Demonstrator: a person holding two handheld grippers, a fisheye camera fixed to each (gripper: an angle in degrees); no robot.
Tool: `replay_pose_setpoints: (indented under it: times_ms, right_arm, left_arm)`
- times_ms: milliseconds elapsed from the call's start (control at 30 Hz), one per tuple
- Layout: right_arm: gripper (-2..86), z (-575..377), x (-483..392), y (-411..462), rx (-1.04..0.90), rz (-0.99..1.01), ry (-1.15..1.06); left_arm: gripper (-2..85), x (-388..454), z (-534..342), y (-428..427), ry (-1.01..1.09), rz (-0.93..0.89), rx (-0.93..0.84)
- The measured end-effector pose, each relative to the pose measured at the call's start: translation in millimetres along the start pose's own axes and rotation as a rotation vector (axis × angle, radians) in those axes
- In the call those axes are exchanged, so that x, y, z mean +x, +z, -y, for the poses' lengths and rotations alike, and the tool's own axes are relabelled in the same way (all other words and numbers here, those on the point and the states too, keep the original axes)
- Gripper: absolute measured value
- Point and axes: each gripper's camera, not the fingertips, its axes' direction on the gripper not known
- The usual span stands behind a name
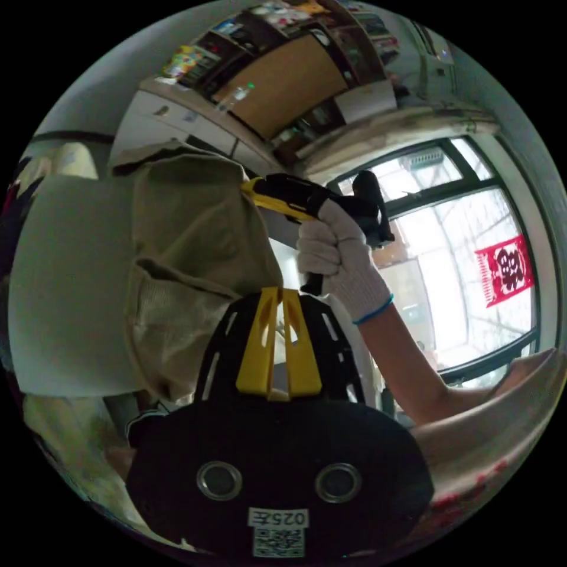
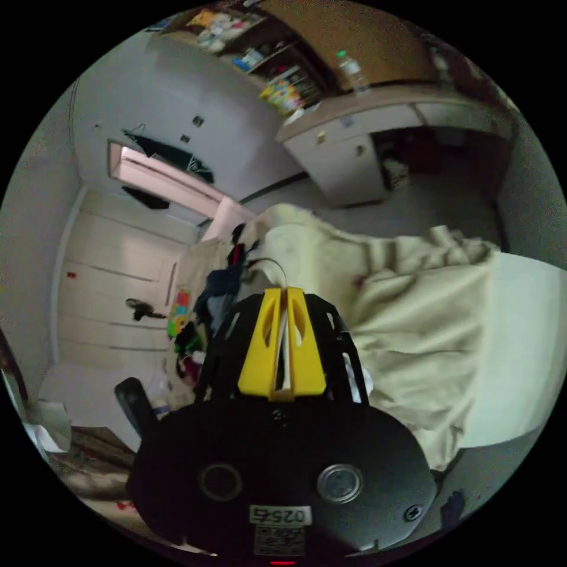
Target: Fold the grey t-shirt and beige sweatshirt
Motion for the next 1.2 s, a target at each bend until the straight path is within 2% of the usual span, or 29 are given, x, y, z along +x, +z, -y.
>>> replay_pose_setpoints:
  times_ms: [67, 133, 200, 267, 333, 367, 500, 633, 700, 800, 833, 900, 967, 1067, 1200]
  right_arm:
    - [-0.2, -4.6, 62.0, -48.9, 0.066, -0.196, 0.062]
    - [-0.1, -7.9, 120.4, -60.3, 0.051, -0.32, 0.157]
    - [0.0, -11.4, 182.0, -54.8, 0.008, -0.303, 0.274]
    - [0.4, -11.5, 241.5, -30.7, -0.121, -0.226, 0.333]
    - [0.7, -7.8, 262.7, -20.9, -0.165, -0.152, 0.307]
    - [1.0, -4.8, 270.0, -20.4, -0.176, -0.115, 0.287]
    - [2.7, -0.2, 285.6, -32.5, -0.18, 0.014, 0.217]
    - [6.5, -1.9, 299.7, -52.2, -0.184, 0.177, 0.189]
    - [8.6, -5.1, 287.9, -68.3, -0.163, 0.178, 0.109]
    - [11.9, -12.2, 247.8, -90.9, -0.159, 0.165, -0.1]
    - [12.2, -14.0, 228.0, -92.9, -0.177, 0.172, -0.219]
    - [12.5, -13.6, 203.0, -83.4, -0.245, 0.196, -0.376]
    - [12.8, -9.2, 184.5, -54.1, -0.328, 0.147, -0.517]
    - [11.9, 3.6, 184.0, -11.4, -0.499, 0.143, -0.553]
    - [4.4, 8.8, 183.1, 0.8, -0.623, 0.139, -0.543]
  left_arm:
    - [-1.6, 33.1, 13.1, 74.9, 0.046, 0.015, -0.068]
    - [-1.5, 45.5, 19.0, 138.2, 0.056, 0.024, -0.128]
    - [-1.5, 44.1, 19.6, 211.2, 0.049, 0.085, -0.24]
    - [-1.4, 18.1, 9.6, 305.6, -0.064, 0.162, -0.477]
    - [-1.3, -4.9, -1.6, 346.0, -0.151, 0.194, -0.555]
    - [-1.2, -15.4, -7.1, 353.5, -0.176, 0.19, -0.518]
    - [0.2, -29.2, -28.2, 353.0, -0.218, 0.132, -0.41]
    - [1.5, -3.3, -60.5, 315.2, -0.046, 0.126, -0.337]
    - [2.5, 4.4, -74.8, 277.1, -0.013, 0.152, -0.255]
    - [6.2, -1.3, -91.0, 208.3, 0.054, 0.382, -0.075]
    - [9.1, -11.2, -94.7, 193.1, 0.134, 0.473, -0.024]
    - [11.3, -32.5, -99.2, 184.9, 0.255, 0.533, 0.022]
    - [11.7, -68.9, -93.2, 201.4, 0.327, 0.545, -0.141]
    - [8.5, -102.1, -88.1, 227.3, 0.357, 0.521, -0.38]
    - [0.1, -108.4, -86.9, 222.5, 0.35, 0.491, -0.501]
